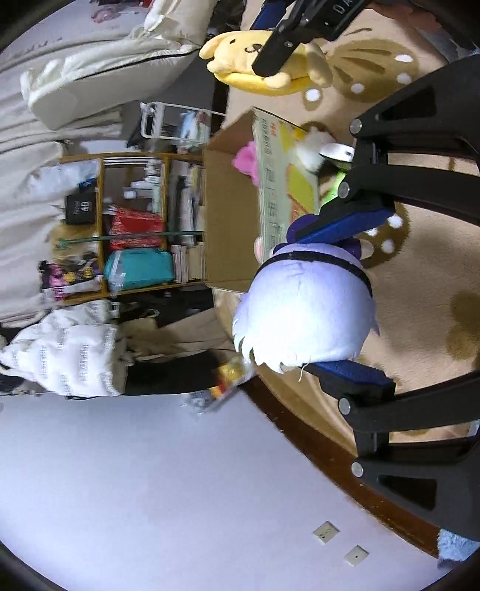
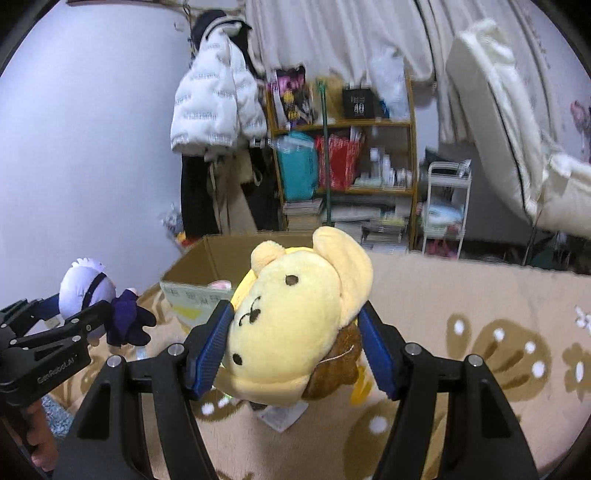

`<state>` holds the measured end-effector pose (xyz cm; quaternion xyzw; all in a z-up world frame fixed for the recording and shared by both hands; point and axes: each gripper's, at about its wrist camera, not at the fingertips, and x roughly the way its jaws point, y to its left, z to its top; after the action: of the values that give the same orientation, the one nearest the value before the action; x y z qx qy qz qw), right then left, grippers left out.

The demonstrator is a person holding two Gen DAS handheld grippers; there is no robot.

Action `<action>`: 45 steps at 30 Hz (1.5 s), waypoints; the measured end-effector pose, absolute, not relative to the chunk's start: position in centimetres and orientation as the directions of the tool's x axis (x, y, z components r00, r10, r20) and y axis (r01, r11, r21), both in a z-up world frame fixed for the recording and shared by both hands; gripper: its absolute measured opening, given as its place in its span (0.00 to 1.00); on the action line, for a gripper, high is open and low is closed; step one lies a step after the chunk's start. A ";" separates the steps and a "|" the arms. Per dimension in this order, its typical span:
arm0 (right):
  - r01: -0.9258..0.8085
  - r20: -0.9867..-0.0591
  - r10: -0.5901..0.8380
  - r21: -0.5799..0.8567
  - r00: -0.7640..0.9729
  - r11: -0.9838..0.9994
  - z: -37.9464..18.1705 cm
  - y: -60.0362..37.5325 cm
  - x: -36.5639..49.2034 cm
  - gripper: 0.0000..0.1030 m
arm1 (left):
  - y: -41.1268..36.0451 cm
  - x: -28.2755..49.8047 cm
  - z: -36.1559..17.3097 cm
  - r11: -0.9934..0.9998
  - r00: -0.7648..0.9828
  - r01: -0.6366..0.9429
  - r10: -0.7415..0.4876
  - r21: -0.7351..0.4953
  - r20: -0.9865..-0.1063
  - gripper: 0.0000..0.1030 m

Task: Organize soft objects
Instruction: 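Lift the doll with the left gripper while the right carries the yellow dog over the box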

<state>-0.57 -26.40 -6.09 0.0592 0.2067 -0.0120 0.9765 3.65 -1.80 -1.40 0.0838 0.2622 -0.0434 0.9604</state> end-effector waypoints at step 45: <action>0.015 -0.316 -0.009 0.017 0.949 1.000 -4.6 -27.8 9.6 0.69 | -5.5 15.3 0.8 0.979 0.924 0.160 -0.104 0.125 -0.369 0.56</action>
<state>9.62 -27.82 -4.58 0.0094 0.1600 -0.0059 0.9871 15.28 -5.55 0.83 0.0765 0.1836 -0.0674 0.9777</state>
